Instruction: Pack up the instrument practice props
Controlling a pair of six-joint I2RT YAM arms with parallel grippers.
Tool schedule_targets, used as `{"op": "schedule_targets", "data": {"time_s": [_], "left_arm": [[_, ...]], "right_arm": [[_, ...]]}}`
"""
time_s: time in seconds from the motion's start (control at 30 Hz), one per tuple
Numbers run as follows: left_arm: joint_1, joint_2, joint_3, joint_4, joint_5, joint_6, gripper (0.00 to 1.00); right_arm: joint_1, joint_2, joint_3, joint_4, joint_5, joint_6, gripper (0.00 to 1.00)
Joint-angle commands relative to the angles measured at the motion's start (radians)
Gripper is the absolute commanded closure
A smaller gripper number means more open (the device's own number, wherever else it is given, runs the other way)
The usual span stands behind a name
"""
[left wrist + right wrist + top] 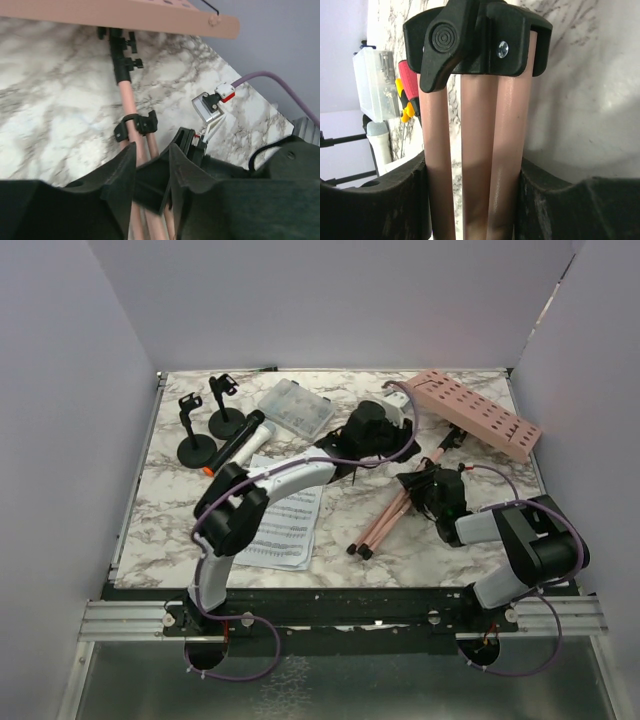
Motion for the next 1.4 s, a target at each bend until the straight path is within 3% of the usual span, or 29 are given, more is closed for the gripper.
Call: {"op": "schedule_targets", "data": {"time_s": [0.0,0.17,0.4,0.67,0.83,1.03,1.1,1.37], "left_arm": [[0.077,-0.261,-0.15,0.001,-0.116,0.022,0.63],[0.17,-0.521,-0.374,-0.027,-0.223,0.043,0.51],[0.205,-0.836,-0.585,-0.13,-0.452,0.176,0.34],[0.21,-1.042,-0.72,-0.143,-0.596,0.258,0.26],[0.21,-1.136,-0.802,-0.145,-0.641,0.25,0.2],[0.211,-1.234,-0.85,-0.179,-0.698,0.23,0.06],[0.211,-1.263,-0.852,-0.217,-0.731,0.222,0.01],[0.212,-1.409,-0.828,-0.448,-0.872,0.207,0.01]], "right_arm": [[-0.009,0.05,0.08,0.128,0.02,-0.029,0.91],[0.005,0.097,0.093,0.115,-0.038,-0.007,0.84],[0.035,0.064,0.038,0.008,-0.046,0.014,0.65],[0.118,0.015,0.023,-0.151,-0.015,0.065,0.52],[0.121,-0.111,-0.012,-0.273,0.012,0.077,0.4],[0.121,-0.313,0.003,-0.48,0.103,0.001,0.01],[0.121,-0.389,0.002,-0.551,0.136,-0.023,0.0],[0.121,-0.749,0.026,-0.903,0.249,-0.15,0.0]]}}
